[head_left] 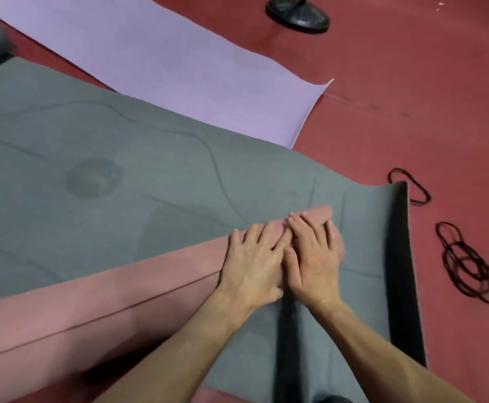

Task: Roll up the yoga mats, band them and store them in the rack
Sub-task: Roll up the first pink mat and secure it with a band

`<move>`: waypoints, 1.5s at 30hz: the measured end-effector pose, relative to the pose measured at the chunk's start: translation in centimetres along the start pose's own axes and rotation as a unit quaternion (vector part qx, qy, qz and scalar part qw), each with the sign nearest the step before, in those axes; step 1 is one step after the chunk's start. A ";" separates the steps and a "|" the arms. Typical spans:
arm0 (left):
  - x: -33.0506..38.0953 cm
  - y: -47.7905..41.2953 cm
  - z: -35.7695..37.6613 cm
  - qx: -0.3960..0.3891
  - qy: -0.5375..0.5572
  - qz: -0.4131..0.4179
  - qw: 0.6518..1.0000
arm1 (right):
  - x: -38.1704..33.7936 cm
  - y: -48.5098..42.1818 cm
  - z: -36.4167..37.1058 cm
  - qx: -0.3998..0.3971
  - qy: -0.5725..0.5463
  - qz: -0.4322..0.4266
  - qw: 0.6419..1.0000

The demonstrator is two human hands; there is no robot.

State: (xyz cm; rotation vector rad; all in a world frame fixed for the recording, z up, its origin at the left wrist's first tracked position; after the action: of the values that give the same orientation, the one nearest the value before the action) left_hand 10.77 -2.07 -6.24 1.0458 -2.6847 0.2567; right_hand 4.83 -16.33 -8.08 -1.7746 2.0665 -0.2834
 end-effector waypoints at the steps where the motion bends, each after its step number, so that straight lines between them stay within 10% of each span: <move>1: 1.6 -0.6 0.8 -0.013 0.001 0.015 1.000 | 1.8 1.1 -0.5 -0.012 0.013 0.022 1.000; 33: 5.8 -4.7 5.7 0.094 -0.038 0.001 0.995 | 10.6 2.1 -1.7 -0.050 0.013 0.041 0.998; 45: 11.5 -9.3 5.9 0.018 0.034 -0.036 0.999 | 13.3 2.5 -0.8 -0.066 -0.035 0.117 0.990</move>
State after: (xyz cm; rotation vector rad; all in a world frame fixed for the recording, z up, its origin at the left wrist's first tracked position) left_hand 7.96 -17.71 -7.82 1.1200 -2.5860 0.3215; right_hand 0.67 -29.04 -10.61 -1.5667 2.2610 -0.0148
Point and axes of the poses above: each hand's wrist, its own y-axis away from the middle knuckle, its own z-axis out of the palm, x = y × z, the point moved 1 cm from there along -y, towards the middle knuckle, and after that the axes turned 7 degrees about y, right-handed, at the moved point
